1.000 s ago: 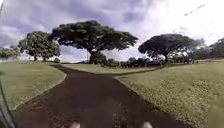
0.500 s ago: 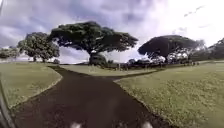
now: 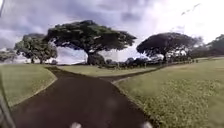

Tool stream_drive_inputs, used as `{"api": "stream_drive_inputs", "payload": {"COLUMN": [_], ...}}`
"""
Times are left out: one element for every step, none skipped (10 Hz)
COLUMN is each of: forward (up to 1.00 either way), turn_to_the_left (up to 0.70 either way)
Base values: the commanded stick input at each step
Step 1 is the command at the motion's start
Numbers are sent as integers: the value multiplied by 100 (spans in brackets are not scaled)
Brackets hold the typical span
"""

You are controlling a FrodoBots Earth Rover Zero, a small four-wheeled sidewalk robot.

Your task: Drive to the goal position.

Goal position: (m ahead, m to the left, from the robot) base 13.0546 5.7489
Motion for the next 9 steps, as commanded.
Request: {"api": "stream_drive_inputs", "payload": {"forward": [70,50,6,0,0,0,0,0,0], "turn_to_the_left": [27,32,43,45,45,27,0,0,0]}}
